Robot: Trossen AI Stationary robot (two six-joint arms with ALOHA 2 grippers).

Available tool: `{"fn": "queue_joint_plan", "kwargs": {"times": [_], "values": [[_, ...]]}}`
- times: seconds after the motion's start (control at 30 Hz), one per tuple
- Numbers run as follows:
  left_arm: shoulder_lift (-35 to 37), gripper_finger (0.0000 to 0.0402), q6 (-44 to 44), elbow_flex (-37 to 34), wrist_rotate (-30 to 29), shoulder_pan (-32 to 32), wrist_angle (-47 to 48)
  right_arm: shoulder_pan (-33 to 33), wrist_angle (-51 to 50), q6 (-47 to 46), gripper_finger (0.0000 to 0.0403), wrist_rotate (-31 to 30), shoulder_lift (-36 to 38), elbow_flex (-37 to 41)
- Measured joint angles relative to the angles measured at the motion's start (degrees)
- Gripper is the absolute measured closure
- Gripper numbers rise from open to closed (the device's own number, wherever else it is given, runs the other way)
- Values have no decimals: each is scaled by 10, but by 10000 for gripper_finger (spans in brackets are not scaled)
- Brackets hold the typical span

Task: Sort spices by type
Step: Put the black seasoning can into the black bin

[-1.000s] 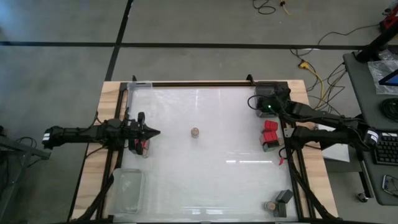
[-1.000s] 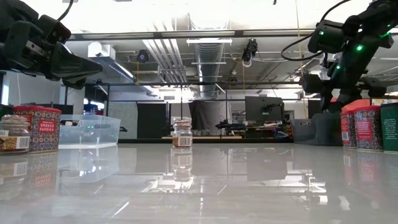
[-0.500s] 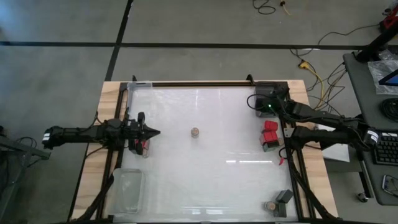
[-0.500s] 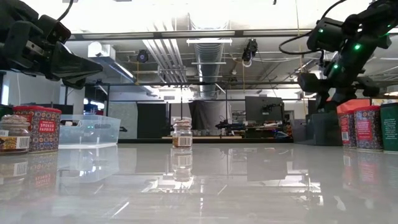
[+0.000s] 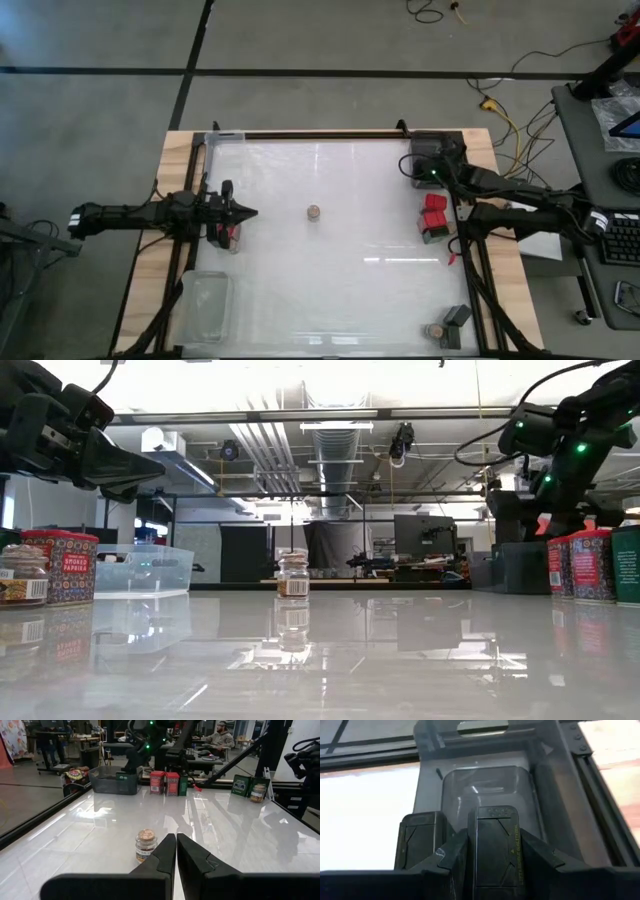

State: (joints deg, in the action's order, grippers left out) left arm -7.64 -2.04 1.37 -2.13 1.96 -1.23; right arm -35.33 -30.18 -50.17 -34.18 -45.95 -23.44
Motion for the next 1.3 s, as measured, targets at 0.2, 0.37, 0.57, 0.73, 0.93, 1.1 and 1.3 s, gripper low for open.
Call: {"fn": "queue_joint_plan", "kwargs": {"times": [0.2,0.37,0.57,0.73,0.93,1.1,1.3], "values": [[0,401,0,0,0,0,0,-14,12,2,266,21,-4,0],[0,401,0,0,0,0,0,-32,17,7,266,41,-22,0],[0,401,0,0,0,0,0,-33,35,10,266,43,-34,-1],[0,401,0,0,0,0,0,-33,35,13,266,50,-33,-4],[0,401,0,0,0,0,0,-33,32,12,249,66,-33,-11],[0,401,0,0,0,0,0,-33,34,19,218,67,-33,-28],[0,401,0,0,0,0,0,-33,33,28,197,76,-33,-44]]}}
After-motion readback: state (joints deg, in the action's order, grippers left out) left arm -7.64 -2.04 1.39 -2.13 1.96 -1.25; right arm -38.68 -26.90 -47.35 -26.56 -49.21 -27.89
